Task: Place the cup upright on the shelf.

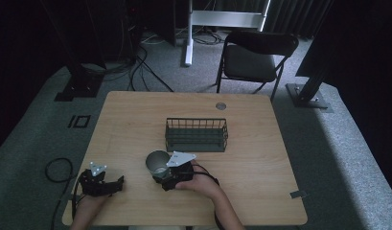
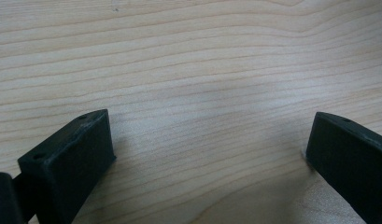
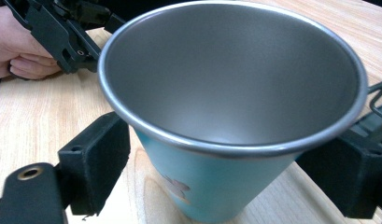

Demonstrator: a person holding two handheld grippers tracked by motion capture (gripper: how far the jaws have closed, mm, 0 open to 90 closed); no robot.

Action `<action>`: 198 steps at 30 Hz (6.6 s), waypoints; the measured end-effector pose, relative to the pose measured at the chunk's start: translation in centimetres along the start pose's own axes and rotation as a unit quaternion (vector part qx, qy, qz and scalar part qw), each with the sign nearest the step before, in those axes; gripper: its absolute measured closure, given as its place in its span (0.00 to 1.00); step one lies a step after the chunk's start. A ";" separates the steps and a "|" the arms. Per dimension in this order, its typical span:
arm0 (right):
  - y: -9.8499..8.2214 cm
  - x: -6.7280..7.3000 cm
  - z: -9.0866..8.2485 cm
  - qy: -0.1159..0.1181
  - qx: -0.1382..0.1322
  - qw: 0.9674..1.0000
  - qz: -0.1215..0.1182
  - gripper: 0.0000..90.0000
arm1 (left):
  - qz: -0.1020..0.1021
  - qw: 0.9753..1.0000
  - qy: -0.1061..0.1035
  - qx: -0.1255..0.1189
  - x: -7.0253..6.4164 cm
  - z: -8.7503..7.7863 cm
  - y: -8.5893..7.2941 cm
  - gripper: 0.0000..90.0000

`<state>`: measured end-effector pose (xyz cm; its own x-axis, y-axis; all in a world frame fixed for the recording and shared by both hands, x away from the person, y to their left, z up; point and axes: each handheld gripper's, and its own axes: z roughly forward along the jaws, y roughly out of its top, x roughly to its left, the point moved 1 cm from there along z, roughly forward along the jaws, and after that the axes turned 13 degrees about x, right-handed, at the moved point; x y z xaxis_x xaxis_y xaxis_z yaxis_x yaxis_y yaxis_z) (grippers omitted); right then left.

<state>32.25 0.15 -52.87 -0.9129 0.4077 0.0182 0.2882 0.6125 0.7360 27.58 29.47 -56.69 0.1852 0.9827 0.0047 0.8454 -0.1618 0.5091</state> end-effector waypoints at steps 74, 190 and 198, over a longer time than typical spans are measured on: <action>7.9 -4.9 -9.9 -0.172 -0.097 0.977 0.081 0.18 | 0.000 1.000 -0.001 0.000 0.0 0.0 0.0 0.02; -6.5 -8.5 -11.0 -0.310 -0.035 0.923 0.225 0.13 | 0.000 1.000 0.000 0.000 0.0 0.0 0.0 0.02; -8.2 -8.3 -11.3 -0.290 -0.024 0.930 0.224 0.13 | 0.000 1.000 0.000 0.000 0.0 0.0 0.0 0.02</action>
<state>34.24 -15.93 -51.37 -0.3900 0.9204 -0.0280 0.5768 0.2679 0.7717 27.58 29.47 -56.69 0.1851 0.9827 0.0044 0.8454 -0.1615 0.5092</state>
